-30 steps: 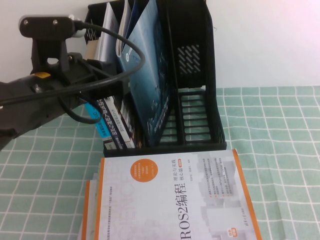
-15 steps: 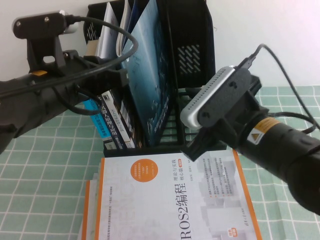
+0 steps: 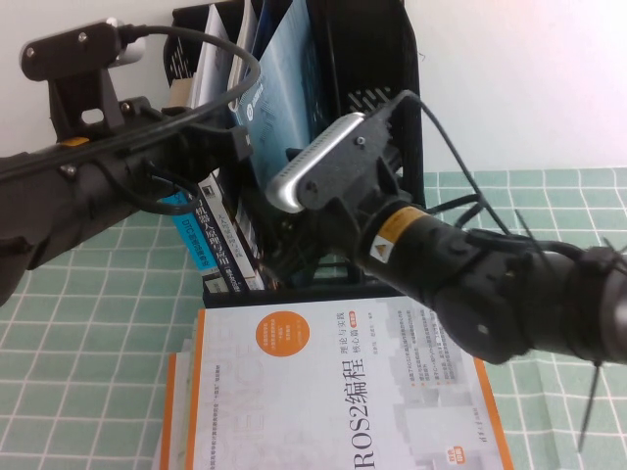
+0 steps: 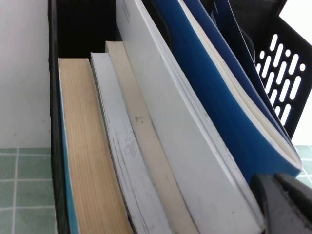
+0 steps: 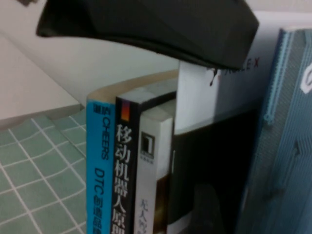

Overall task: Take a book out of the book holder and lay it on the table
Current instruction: Hold the bookshelf, then pick up the right side book from the book shelf

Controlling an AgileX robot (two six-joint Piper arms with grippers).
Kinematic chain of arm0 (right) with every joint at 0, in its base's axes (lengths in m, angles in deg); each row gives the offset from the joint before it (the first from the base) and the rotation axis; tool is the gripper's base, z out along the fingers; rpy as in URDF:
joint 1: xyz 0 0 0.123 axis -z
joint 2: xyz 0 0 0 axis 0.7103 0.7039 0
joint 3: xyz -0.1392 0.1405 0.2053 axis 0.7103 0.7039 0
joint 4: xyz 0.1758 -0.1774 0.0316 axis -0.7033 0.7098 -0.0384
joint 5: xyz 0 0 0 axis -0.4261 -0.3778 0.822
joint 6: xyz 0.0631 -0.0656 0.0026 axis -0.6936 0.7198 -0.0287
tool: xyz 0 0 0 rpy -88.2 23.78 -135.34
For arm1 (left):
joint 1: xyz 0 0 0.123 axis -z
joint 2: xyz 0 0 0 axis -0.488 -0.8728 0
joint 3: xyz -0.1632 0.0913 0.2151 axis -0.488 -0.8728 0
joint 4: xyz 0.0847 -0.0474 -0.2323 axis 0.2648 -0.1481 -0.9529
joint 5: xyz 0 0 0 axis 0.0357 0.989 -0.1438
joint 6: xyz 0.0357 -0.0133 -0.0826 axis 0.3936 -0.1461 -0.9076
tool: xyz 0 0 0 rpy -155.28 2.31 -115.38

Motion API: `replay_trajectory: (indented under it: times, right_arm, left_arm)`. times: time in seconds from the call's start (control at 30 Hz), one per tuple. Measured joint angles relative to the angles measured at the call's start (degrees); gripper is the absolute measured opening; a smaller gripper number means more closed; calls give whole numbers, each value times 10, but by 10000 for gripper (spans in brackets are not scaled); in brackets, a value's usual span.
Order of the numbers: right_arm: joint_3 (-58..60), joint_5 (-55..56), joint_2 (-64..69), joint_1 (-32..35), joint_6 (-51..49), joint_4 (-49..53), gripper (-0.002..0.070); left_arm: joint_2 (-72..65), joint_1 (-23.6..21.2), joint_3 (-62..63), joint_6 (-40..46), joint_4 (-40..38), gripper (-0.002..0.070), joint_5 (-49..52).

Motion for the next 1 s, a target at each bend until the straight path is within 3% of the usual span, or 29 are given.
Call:
replay_trajectory:
  times: [0.13,0.33,0.43,0.6,0.67,1.0]
  right_arm:
    - [-46,-7,47,0,4,-11,456]
    - [-88,-10,97,-1,71,-122,431]
    - [-89,-11,105,-1,116,-198,344]
    - [-89,-13,106,-2,147,-235,83]
    - [-89,-13,106,-2,153,-235,39]
    - [-87,27,63,-14,249,-247,23]
  left_arm:
    - [0,0,0,0,0,-3,0]
    - [0,0,0,0,-1,-3,0]
    - [0,0,1,0,-1,-3,3]
    - [0,0,1,0,-1,-3,19]
    - [0,0,1,0,-1,-3,25]
    - [98,0,1,60,-1,-3,63]
